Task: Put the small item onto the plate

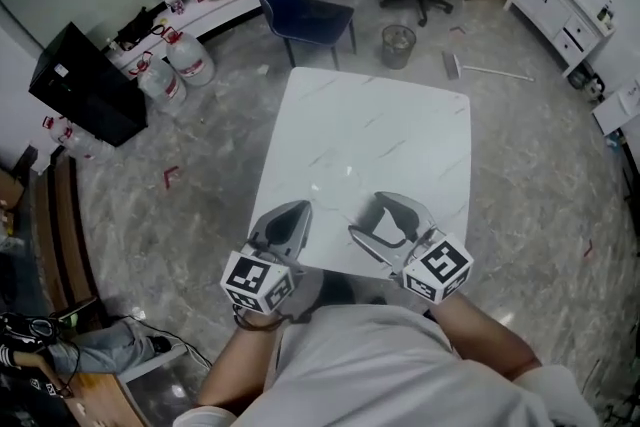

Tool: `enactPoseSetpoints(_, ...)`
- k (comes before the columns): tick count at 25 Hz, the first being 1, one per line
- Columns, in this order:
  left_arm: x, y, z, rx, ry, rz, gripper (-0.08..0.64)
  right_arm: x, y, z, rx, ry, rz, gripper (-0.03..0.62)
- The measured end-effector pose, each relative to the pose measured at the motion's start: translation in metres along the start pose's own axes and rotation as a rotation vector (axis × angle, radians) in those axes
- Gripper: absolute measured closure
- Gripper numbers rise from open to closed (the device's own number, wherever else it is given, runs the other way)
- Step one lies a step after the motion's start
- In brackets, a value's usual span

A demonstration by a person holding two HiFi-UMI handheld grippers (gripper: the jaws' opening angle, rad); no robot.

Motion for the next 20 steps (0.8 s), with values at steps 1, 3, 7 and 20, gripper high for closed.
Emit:
enactPoseSetpoints(1, 0.013, 0.002, -0.009, 0.011, 0.008, 0.005, 0.555, -0.010, 0.005, -0.013, 0.015, 0.007, -0.009, 0.299)
enactPoseSetpoints(3, 0.038, 0.009, -0.029, 0.035, 0.028, 0.014, 0.555, -0.032, 0.017, -0.039, 0.044, 0.019, -0.020, 0.299)
enactPoseSetpoints(7, 0.076, 0.034, -0.061, 0.104, 0.086, 0.041, 0.555, -0.074, 0.060, -0.082, 0.146, 0.047, -0.047, 0.299)
enactPoseSetpoints(20, 0.148, 0.125, -0.138, 0.241, 0.180, 0.146, 0.555, -0.155, 0.167, -0.181, 0.369, 0.080, -0.121, 0.298)
Point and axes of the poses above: the fingertips, and each gripper's own axes: z backward along the fingers, x to its left, y out of its underside, the point moved 10 cm from there along z, backward along the fingers, and after that the axes turned 4 degrees about -z, right-handed, at the moved point
